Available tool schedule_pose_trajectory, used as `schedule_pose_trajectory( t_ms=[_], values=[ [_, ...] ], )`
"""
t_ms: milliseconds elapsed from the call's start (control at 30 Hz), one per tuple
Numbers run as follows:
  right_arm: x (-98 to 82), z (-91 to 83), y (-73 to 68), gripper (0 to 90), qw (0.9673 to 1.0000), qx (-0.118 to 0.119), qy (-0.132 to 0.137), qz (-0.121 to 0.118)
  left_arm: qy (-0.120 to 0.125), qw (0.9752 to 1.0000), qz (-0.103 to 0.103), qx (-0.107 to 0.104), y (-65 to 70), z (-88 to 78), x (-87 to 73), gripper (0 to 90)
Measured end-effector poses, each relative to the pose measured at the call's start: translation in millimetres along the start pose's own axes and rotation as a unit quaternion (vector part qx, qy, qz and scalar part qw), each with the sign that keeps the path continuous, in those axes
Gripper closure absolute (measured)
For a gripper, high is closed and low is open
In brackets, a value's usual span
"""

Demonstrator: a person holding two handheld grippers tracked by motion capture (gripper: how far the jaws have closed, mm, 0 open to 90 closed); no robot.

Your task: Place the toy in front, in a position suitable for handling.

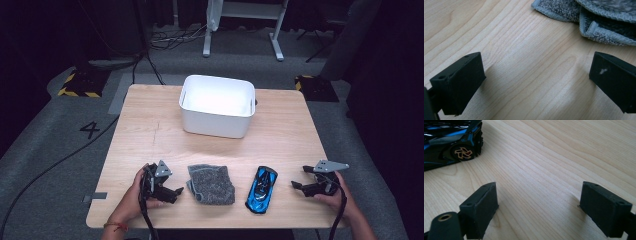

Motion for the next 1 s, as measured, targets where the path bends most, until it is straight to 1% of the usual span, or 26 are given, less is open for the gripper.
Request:
schedule_pose_trajectory(
  t_ms=[33, 67, 100, 133, 167, 233, 300, 333, 367, 400, 467, 500, 533, 567, 600, 633, 667, 700, 800, 833, 900, 933, 967, 1000],
  values=[
    [-0.1, -0.4, -0.4, 15.1, 1.0, 0.0, 0.0, -0.001, 0.0, 1.0, 0.002, -0.007, 0.9, -0.2, -0.9, 0.1],
    [-0.2, -0.7, -1.1, 15.1, 1.0, 0.002, 0.0, -0.003, 0.0, 1.0, 0.002, -0.007, 0.9, -0.2, -0.9, 0.0],
    [-0.1, -0.9, -1.7, 15.1, 1.0, 0.002, 0.002, -0.006, -0.001, 0.9999, 0.009, -0.014, 2.2, -1.6, -3.1, 0.0],
    [-0.1, -0.9, -1.7, 15.1, 1.0, 0.002, 0.002, -0.006, -0.001, 0.9999, 0.009, -0.014, 2.2, -1.6, -3.1, 0.0],
    [-0.1, -1.5, -5.0, 15.1, 0.9999, 0.009, 0.002, -0.009, -0.002, 0.9998, 0.009, -0.016, 3.5, -2.5, -4.4, 0.0],
    [0.3, -1.6, -7.1, 15.1, 0.9999, 0.01, 0.003, -0.012, -0.001, 0.9999, 0.007, -0.01, 5.2, -4.1, -6.5, 0.0],
    [1.5, -1.7, -13.6, 15.1, 0.9997, 0.017, 0.004, -0.016, -0.002, 0.9998, 0.01, -0.015, 9.1, -5.2, -9.0, 0.0],
    [3.7, -1.9, -22.9, 15.6, 0.9991, 0.029, 0.008, -0.03, -0.003, 0.9998, 0.011, -0.017, 12.2, -5.9, -10.7, 0.0],
    [3.7, -1.9, -22.9, 15.6, 0.9991, 0.029, 0.008, -0.03, -0.003, 0.9997, 0.012, -0.021, 15.0, -6.0, -11.8, 0.0],
    [5.1, -2.1, -28.6, 16.0, 0.9985, 0.037, 0.01, -0.038, -0.004, 0.9996, 0.018, -0.02, 16.5, -6.4, -12.3, 0.0],
    [8.5, -1.8, -39.3, 16.6, 0.9976, 0.045, 0.016, -0.051, -0.004, 0.9996, 0.015, -0.023, 20.6, -5.8, -13.1, 0.0],
    [10.8, -1.8, -51.1, 17.4, 0.9961, 0.06, 0.018, -0.062, -0.004, 0.9996, 0.017, -0.024, 21.7, -5.6, -13.2, 0.0],
    [12.7, -1.8, -58.9, 17.8, 0.995, 0.068, 0.02, -0.07, -0.004, 0.9995, 0.019, -0.026, 23.4, -5.2, -13.2, 0.0],
    [14.0, -1.7, -63.2, 17.9, 0.9944, 0.071, 0.021, -0.075, -0.005, 0.9994, 0.021, -0.027, 24.8, -4.8, -13.1, 0.0],
    [14.0, -1.7, -63.2, 17.9, 0.9944, 0.071, 0.021, -0.075, -0.005, 0.9994, 0.021, -0.027, 24.8, -4.8, -13.1, 0.0],
    [17.3, -1.1, -75.5, 18.0, 0.9923, 0.084, 0.022, -0.088, -0.005, 0.9994, 0.021, -0.029, 25.9, -4.5, -13.1, 0.0],
    [18.3, -0.6, -78.8, 17.9, 0.9918, 0.088, 0.023, -0.09, -0.005, 0.9994, 0.023, -0.027, 26.3, -4.4, -13.0, 0.0],
    [18.3, -0.6, -78.8, 17.9, 0.9918, 0.088, 0.023, -0.09, -0.006, 0.9993, 0.023, -0.028, 27.5, -4.1, -12.9, 0.0],
    [20.6, 0.7, -88.5, 17.3, 0.9907, 0.098, 0.024, -0.091, -0.007, 0.9992, 0.025, -0.03, 32.1, -2.2, -12.0, 0.0],
    [21.3, 0.6, -91.2, 17.1, 0.99, 0.1, 0.024, -0.096, -0.006, 0.9993, 0.024, -0.026, 34.3, -1.0, -11.1, 0.0],
    [21.3, 0.1, -92.3, 17.0, 0.9897, 0.101, 0.023, -0.099, -0.006, 0.9993, 0.023, -0.028, 36.0, -0.4, -10.8, 0.0],
    [22.1, 0.8, -94.5, 15.6, 0.9901, 0.098, 0.024, -0.097, -0.004, 0.9991, 0.029, -0.031, 38.8, 0.3, -10.1, 1.1],
    [22.1, 0.8, -94.5, 15.6, 0.9901, 0.098, 0.024, -0.097, -0.004, 0.9991, 0.029, -0.031, 38.8, 0.3, -10.1, 3.0],
    [22.6, 1.4, -95.8, 15.3, 0.9904, 0.097, 0.022, -0.096, -0.002, 0.999, 0.033, -0.031, 39.8, 0.2, -9.4, 5.3]
  ],
)
Point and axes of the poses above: each handheld gripper's, and its own axes: z roughly forward along the jaws, x roughly out of its top, y roughly to its right, the point moved 8 cm from there along z, roughly forward along the jaws, and after that the axes turned 13 degrees about -x, right-handed, at the moved point
